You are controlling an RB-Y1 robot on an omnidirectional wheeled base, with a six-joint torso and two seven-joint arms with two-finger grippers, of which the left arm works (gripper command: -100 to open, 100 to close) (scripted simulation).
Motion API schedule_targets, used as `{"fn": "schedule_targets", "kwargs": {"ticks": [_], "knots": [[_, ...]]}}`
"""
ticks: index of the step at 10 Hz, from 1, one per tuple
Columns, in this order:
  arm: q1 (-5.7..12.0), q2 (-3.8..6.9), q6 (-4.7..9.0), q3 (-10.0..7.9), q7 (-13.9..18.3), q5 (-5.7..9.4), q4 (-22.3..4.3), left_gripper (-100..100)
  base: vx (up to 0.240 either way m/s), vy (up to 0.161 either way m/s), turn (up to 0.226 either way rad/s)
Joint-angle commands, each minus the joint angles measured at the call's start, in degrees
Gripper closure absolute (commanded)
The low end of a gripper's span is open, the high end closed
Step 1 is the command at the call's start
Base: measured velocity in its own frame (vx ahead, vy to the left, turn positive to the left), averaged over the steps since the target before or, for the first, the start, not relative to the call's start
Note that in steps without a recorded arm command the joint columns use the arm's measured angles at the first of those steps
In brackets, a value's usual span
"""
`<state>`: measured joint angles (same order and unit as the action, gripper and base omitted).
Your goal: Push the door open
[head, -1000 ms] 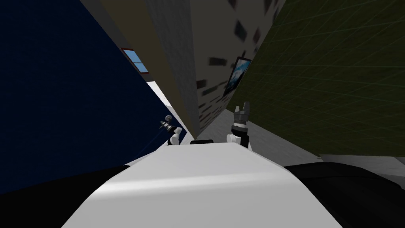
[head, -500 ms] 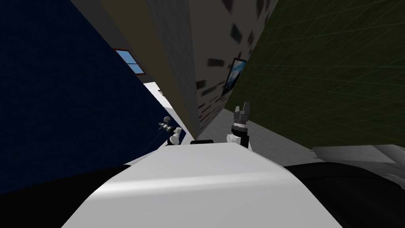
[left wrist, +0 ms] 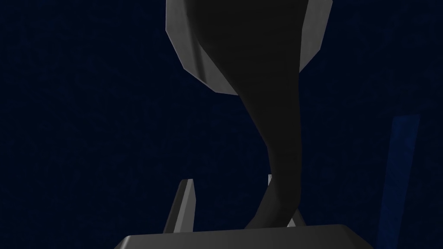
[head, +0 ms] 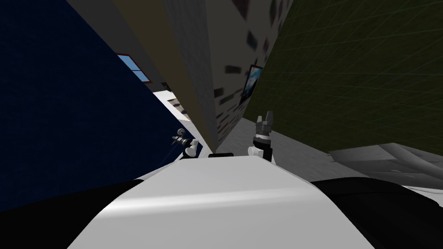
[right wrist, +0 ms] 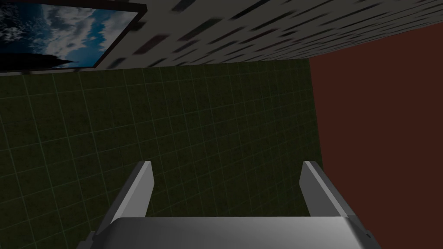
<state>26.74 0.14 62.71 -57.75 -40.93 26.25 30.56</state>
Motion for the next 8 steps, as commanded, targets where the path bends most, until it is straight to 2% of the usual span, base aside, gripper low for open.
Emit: {"fn": "schedule_targets", "kwargs": {"ticks": [1, 2, 8], "knots": [[0.19, 0.16, 1.07, -1.66, -1.0, 0.69, 0.4, 100, -0.022, 0.042, -0.119], [0.52, -0.14, 1.71, -2.8, -1.7, 1.22, 0.2, 100, -0.033, 0.063, -0.181], [0.52, -0.14, 1.71, -2.8, -1.7, 1.22, 0.2, 100, -0.002, 0.004, -0.011]]}}
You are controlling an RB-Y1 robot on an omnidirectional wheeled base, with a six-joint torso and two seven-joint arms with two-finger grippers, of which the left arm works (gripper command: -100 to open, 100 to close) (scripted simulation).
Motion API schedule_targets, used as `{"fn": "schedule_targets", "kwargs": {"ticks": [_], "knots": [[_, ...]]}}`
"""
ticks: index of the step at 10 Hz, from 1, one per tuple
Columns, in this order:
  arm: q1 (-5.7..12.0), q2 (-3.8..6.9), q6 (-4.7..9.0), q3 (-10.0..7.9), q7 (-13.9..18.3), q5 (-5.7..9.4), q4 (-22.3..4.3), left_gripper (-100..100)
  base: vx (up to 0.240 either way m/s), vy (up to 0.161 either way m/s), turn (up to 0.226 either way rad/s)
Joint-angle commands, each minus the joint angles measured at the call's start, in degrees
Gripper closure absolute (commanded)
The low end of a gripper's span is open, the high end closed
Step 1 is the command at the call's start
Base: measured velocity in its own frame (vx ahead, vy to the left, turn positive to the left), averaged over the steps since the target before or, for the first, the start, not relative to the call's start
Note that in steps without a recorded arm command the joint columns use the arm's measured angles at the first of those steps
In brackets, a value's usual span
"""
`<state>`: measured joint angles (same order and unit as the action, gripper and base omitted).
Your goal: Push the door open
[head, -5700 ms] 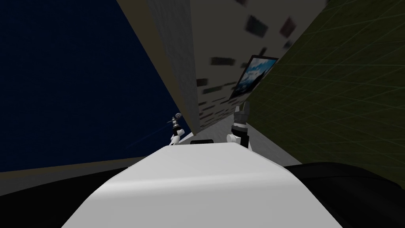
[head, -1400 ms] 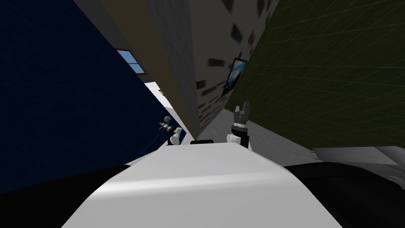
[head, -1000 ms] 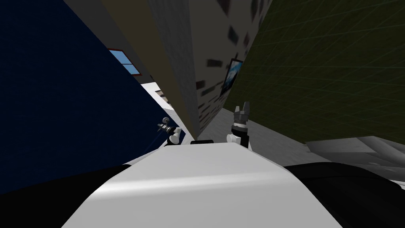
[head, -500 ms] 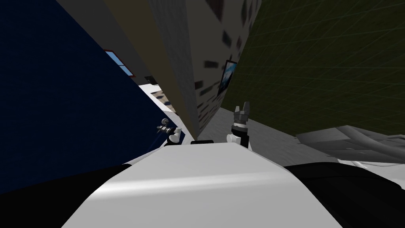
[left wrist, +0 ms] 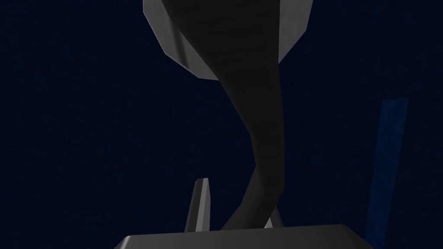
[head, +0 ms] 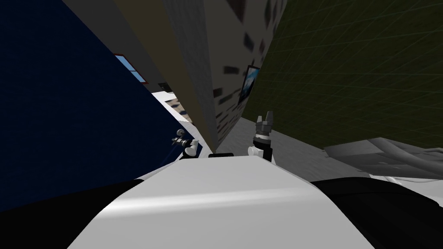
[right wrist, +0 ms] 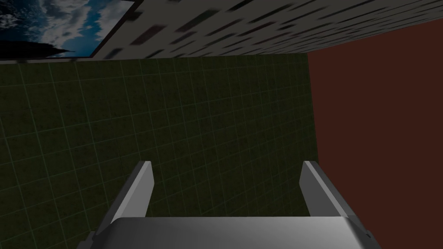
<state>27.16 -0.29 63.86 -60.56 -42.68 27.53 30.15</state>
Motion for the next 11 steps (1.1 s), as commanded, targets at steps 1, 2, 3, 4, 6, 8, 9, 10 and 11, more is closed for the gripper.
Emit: {"fn": "schedule_targets", "kwargs": {"ticks": [1, 2, 3, 4, 6, 8, 9, 10, 11], "knots": [[0.1, 0.28, 0.55, 0.0, 0.0, -0.06, 0.6, 100, 0.0, 0.0, 0.0], [0.1, 0.28, 0.55, 0.0, 0.0, -0.06, 0.6, 100, 0.005, -0.01, 0.027], [0.1, 0.28, 0.55, 0.0, 0.0, -0.06, 0.6, 100, 0.002, -0.004, 0.012], [0.59, 1.42, 1.91, -1.17, 0.0, 0.83, -0.9, 100, -0.032, 0.092, -0.175], [0.59, 1.42, 1.91, -1.17, 0.0, 0.83, -0.9, 100, -0.008, 0.135, -0.049], [0.92, 2.2, 3.16, -2.1, -0.1, 1.48, -1.4, 100, -0.006, 0.062, -0.035], [0.92, 2.2, 3.16, -2.1, -0.1, 1.48, -4.4, 100, -0.011, 0.111, -0.082], [0.92, 2.2, 3.16, -2.1, -0.1, 1.48, -1.4, 100, -0.003, 0.048, -0.02], [1.01, 2.39, 3.48, -2.34, -0.1, 1.65, -1.5, 100, -0.001, 0.037, -0.009]]}}
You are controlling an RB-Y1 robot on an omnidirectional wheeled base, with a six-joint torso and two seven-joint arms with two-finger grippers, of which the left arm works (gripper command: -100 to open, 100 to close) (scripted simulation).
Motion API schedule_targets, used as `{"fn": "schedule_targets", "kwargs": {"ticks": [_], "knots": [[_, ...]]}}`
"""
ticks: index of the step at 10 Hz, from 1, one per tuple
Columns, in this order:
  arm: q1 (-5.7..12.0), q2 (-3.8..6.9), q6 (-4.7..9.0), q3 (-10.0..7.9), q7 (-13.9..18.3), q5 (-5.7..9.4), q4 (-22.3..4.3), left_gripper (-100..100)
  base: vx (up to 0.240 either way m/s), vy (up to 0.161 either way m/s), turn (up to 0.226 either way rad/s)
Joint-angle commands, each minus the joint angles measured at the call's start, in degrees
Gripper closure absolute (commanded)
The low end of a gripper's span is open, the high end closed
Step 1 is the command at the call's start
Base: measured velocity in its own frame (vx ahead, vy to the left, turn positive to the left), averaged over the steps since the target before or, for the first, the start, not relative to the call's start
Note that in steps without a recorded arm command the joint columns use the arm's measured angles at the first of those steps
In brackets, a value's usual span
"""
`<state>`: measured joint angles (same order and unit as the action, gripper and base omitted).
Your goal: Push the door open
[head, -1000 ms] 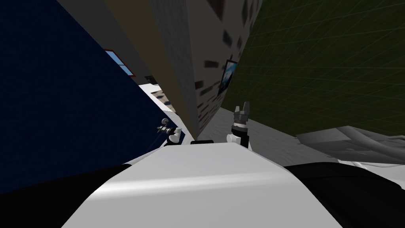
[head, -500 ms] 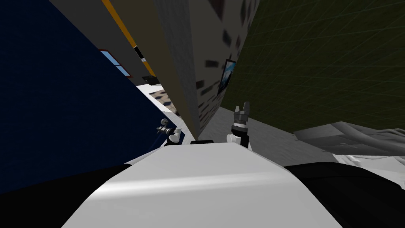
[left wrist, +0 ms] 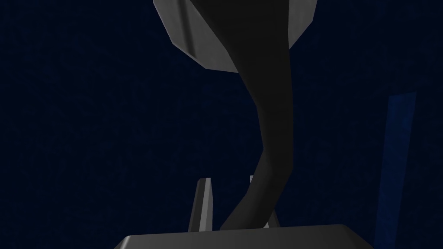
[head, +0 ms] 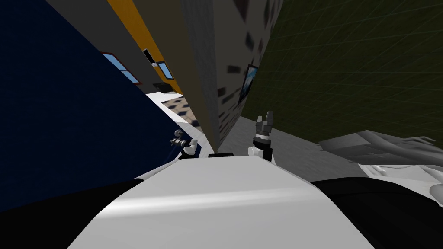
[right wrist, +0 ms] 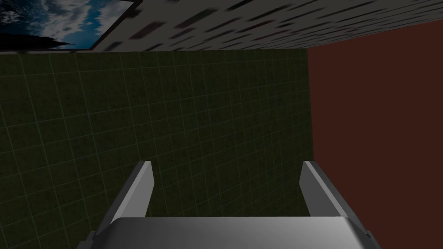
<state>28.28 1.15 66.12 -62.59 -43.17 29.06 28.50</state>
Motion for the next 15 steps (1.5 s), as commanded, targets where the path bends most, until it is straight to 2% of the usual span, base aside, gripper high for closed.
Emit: {"fn": "schedule_targets", "kwargs": {"ticks": [1, 3, 5, 10, 11, 13, 15], "knots": [[-0.01, 1.14, 1.6, -0.59, 0.3, 0.31, 0.0, 100, -0.005, 0.056, -0.039], [-0.01, 1.14, 1.6, -0.59, 0.3, 0.31, 0.0, 100, -0.001, 0.029, -0.007], [0.31, 1.71, 2.81, -1.47, 0.3, 0.94, -0.4, 100, -0.006, 0.059, -0.053], [0.42, 1.9, 3.21, -1.77, 0.2, 1.14, -0.5, 100, -0.001, 0.047, -0.01], [0.79, 2.39, 4.6, -2.78, 0.1, 1.86, -1.0, 100, -0.014, 0.131, -0.086], [0.79, 2.39, 4.6, -2.78, 0.1, 1.86, -1.9, 100, 0.001, 0.096, -0.033], [0.79, 2.39, 4.6, -2.78, 0.1, 1.86, -1.0, 100, 0.0, 0.006, 0.004]]}}
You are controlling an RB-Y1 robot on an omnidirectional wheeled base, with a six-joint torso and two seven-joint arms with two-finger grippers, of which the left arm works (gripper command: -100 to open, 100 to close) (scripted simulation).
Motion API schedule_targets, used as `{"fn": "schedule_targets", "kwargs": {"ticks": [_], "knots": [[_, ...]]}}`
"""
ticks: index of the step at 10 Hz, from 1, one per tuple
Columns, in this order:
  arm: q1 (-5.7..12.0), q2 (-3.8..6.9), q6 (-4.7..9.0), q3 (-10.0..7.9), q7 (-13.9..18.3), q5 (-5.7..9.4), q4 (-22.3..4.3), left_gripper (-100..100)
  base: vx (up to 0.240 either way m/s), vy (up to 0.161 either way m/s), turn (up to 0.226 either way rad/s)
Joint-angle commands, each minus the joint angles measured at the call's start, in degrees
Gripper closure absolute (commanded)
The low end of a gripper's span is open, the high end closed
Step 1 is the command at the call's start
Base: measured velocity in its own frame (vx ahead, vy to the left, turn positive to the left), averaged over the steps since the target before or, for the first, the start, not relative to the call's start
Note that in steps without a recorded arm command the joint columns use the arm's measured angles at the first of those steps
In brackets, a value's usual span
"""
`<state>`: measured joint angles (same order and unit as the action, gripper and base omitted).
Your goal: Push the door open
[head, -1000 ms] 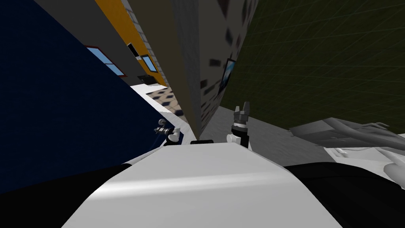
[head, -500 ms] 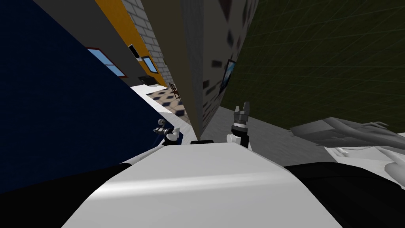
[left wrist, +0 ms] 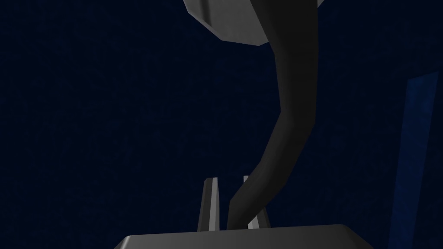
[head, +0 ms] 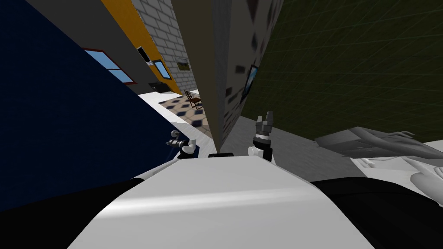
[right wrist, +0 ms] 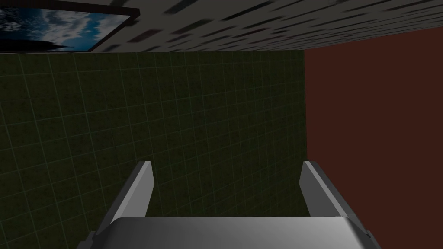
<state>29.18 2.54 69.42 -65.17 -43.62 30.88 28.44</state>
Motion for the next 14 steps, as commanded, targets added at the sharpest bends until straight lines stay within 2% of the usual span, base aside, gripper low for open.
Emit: {"fn": "schedule_targets", "kwargs": {"ticks": [1, 2, 3, 5, 6, 7, 8, 9, 10, 12, 14], "knots": [[0.01, 1.17, 1.78, -0.54, 0.5, 0.29, -1.1, 100, -0.002, 0.025, -0.025], [0.27, 1.46, 2.76, -1.25, 0.5, 0.79, -1.5, 100, -0.005, 0.109, -0.081], [0.27, 1.46, 2.76, -1.25, 0.5, 0.79, -1.5, 100, -0.002, 0.11, -0.041], [0.55, 1.69, 3.81, -2.01, 0.4, 1.32, -1.8, 100, -0.002, 0.081, -0.051], [0.82, 1.93, 4.87, -2.76, 0.3, 1.86, -2.2, 100, -0.003, 0.135, -0.066], [0.82, 1.93, 4.87, -2.76, 0.3, 1.86, -3.6, 100, -0.009, 0.12, -0.038], [0.82, 1.93, 4.87, -2.76, 0.3, 1.86, -3.4, 100, 0.002, 0.055, 0.012], [1.26, 2.13, 6.56, -3.96, 0.2, 2.7, -2.8, 100, 0.008, 0.105, -0.105], [1.26, 2.13, 6.01, -3.96, 0.2, 2.7, -1.8, 100, -0.018, 0.118, -0.06], [1.41, 2.19, 7.12, -4.36, 0.2, 2.99, -3.0, 100, -0.007, 0.059, -0.012], [1.41, 2.19, 7.12, -4.36, 0.2, 2.99, -3.0, 100, 0.002, 0.024, -0.008]]}}
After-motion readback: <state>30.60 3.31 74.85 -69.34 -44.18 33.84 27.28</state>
